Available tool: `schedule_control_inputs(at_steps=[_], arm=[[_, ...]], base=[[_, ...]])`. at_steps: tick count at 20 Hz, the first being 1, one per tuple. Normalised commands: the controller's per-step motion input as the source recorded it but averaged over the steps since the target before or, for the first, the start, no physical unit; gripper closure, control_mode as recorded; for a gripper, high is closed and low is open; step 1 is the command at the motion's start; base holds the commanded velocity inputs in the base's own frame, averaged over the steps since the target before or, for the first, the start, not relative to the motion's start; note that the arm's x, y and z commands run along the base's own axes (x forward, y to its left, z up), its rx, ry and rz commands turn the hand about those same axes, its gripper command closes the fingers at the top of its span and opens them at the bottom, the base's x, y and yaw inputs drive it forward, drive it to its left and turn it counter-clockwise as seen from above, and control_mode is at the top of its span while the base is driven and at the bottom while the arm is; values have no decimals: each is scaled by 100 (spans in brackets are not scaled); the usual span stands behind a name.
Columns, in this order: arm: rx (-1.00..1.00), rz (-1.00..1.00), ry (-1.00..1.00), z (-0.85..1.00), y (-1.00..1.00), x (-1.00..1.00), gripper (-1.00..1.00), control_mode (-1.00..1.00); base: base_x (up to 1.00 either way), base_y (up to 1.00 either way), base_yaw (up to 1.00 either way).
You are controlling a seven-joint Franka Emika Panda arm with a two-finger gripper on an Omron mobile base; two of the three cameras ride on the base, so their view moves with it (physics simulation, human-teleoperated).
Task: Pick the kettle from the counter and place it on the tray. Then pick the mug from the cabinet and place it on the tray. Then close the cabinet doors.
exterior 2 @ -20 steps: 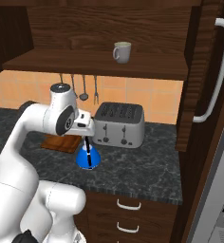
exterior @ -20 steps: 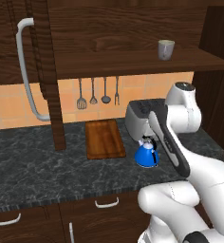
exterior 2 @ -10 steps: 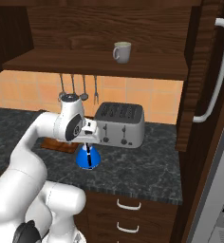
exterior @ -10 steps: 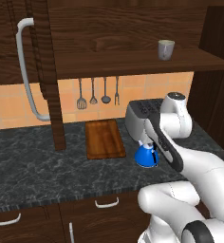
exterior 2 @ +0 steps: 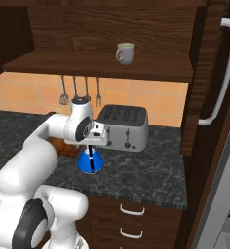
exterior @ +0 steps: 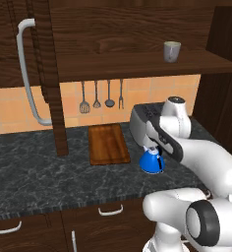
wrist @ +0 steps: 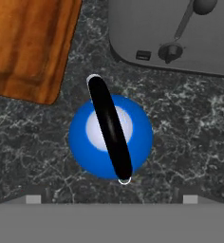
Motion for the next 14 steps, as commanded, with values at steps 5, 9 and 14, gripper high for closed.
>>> schedule_control_inputs(at_steps=[5, 9, 14], arm=[[0, 0, 0, -14, 0, 37, -100, -100], [0, 0, 2, -22, 0, 26, -100, -100], [0, 0, 0, -15, 0, 11, -100, -100]], base=[[0, 0, 0], [0, 0, 0], [0, 0, 0]])
